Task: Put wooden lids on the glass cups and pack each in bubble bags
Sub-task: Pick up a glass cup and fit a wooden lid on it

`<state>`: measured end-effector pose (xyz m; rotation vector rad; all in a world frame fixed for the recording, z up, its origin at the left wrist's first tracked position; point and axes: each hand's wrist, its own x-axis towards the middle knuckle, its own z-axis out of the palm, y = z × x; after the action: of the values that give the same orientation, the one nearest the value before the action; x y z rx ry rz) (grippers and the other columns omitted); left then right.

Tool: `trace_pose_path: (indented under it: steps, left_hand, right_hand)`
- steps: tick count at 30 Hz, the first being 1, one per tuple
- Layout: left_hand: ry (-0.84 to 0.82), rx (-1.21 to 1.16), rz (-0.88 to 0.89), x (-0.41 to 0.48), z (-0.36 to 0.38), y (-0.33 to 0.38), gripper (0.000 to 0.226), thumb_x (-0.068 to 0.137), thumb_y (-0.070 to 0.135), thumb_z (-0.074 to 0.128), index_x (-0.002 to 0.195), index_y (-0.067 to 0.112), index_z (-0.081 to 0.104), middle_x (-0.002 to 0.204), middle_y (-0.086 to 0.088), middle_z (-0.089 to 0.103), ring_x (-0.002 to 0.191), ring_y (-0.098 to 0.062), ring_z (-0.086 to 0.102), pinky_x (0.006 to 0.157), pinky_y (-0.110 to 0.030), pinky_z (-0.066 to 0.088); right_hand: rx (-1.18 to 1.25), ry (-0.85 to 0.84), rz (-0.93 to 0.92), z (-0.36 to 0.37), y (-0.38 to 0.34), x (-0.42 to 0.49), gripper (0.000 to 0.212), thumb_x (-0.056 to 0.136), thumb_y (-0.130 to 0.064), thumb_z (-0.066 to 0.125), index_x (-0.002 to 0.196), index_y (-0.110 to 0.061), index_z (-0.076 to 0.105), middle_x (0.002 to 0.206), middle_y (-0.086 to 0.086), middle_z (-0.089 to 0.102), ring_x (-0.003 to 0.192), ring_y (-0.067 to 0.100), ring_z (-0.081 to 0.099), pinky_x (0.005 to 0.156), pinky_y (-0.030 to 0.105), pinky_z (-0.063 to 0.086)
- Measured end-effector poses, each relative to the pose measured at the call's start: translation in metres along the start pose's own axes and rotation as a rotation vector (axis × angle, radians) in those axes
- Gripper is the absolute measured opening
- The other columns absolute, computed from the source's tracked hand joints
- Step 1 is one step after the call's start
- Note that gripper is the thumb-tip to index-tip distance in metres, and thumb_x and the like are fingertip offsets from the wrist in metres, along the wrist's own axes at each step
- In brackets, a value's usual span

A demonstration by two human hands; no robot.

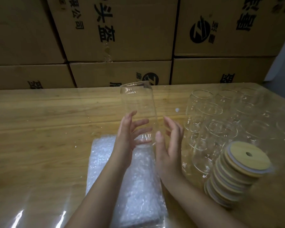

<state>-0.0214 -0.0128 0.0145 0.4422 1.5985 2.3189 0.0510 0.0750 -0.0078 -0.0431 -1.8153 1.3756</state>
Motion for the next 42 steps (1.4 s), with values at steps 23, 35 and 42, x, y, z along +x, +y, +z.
trace_pose_path:
  steps: [23,35,42]
  left_hand:
    - [0.111,-0.179,-0.090,0.037,-0.014,0.037,0.057,0.068,0.052,0.064,0.116,0.025,0.052,0.119,-0.013,0.057,0.087,-0.030,0.073,0.050,-0.032,0.055]
    - [0.246,-0.030,0.087,0.051,-0.033,0.038,0.043,0.074,0.058,0.059,0.108,0.031,0.056,0.113,-0.005,0.067,0.091,-0.027,0.072,0.047,-0.027,0.052]
    - [0.336,0.083,0.143,0.053,-0.039,0.030,0.029,0.083,0.052,0.060,0.106,0.035,0.055,0.112,-0.004,0.065,0.076,-0.011,0.072,0.047,-0.026,0.052]
  right_hand:
    - [0.212,0.052,0.269,0.006,-0.021,0.092,0.067,0.078,-0.070,0.031,0.135,-0.038,0.048,0.119,-0.038,0.049,0.119,-0.007,0.046,0.075,-0.009,0.033]
    - [0.091,-0.059,0.340,0.006,0.004,0.095,0.023,0.094,-0.054,0.036,0.099,-0.047,0.057,0.101,-0.028,0.064,0.110,0.007,0.061,0.100,0.031,0.047]
    - [0.051,-0.050,0.272,0.017,0.006,0.087,0.039,0.100,-0.039,0.036,0.120,-0.019,0.062,0.095,-0.040,0.059,0.091,-0.035,0.040,0.058,-0.011,0.020]
